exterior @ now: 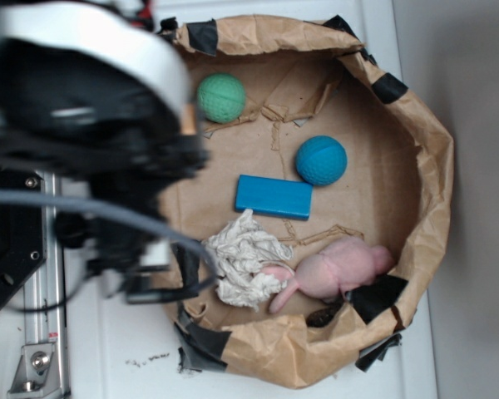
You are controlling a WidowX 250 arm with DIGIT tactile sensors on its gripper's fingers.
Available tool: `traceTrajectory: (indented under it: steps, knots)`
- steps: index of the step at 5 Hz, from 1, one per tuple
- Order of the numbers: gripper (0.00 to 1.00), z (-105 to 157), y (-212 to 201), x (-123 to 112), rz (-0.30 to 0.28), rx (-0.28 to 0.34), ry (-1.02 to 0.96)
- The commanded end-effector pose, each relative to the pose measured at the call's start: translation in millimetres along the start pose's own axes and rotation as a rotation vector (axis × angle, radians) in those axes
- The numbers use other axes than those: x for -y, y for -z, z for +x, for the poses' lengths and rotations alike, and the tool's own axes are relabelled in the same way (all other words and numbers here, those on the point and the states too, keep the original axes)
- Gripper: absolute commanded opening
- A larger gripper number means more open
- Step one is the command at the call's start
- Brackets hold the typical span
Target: Grab the blue block.
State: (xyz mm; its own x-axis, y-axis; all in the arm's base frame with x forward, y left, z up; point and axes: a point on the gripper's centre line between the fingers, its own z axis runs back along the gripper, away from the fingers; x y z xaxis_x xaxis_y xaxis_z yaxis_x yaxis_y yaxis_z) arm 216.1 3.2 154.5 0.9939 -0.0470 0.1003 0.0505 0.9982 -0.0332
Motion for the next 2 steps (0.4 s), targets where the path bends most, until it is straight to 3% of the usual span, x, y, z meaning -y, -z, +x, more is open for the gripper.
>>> traceTrajectory:
  steps: [1, 2]
  knots:
    - [1.00, 48.0, 50.1, -13.0, 0.010, 0.030, -0.093]
    - [1.00, 50.8, 78.0, -13.0, 0.018, 0.016, -0.152]
